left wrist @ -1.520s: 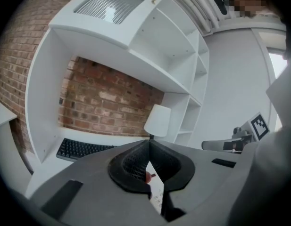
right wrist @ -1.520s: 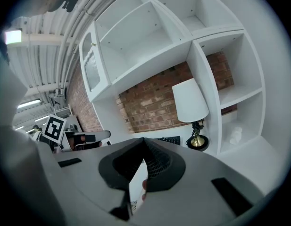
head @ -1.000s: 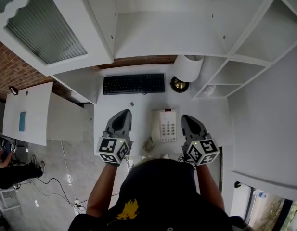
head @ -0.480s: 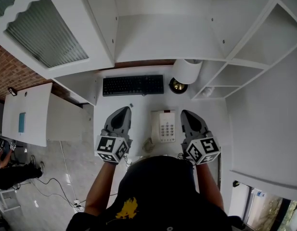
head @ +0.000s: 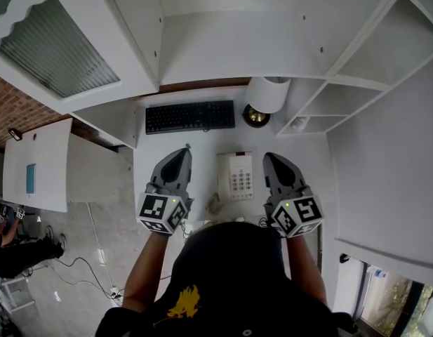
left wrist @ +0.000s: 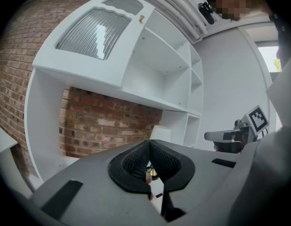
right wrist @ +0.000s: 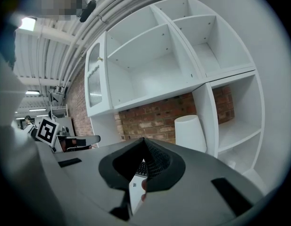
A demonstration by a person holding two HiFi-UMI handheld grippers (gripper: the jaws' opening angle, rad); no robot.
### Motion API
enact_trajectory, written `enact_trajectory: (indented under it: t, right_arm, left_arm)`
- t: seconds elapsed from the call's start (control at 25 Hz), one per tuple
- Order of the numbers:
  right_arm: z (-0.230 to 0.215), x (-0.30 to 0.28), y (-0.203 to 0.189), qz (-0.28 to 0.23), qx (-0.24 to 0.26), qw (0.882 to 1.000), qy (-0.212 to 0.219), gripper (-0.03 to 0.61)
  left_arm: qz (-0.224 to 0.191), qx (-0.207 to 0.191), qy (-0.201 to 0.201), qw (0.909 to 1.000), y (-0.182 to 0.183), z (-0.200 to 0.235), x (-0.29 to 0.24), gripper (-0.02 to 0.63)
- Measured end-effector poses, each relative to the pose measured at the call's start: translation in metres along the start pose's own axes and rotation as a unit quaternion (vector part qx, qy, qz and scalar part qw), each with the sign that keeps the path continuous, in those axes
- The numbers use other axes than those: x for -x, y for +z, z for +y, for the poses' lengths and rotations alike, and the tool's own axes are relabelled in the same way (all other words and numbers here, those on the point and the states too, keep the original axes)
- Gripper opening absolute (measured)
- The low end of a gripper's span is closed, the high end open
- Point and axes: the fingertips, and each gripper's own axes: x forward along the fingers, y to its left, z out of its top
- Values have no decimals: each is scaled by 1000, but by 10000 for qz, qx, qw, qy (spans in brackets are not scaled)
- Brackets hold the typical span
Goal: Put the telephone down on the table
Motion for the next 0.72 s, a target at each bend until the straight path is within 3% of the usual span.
enact_trajectory:
  t: [0.4, 0.6, 0.72]
  right_arm:
    - [1, 17, 8, -132, 61, 9998, -155, -3]
    - [7, 25, 10, -222, 48, 9996, -162, -3]
    - [10, 28, 12, -244, 68, 9995, -174, -3]
  left_arm:
    - [99, -118, 16, 9999, -2, -5, 11, 17]
    - [56, -669, 13, 9977, 5, -16, 15, 17]
    - [3, -744, -89, 9972, 9, -25, 15, 17]
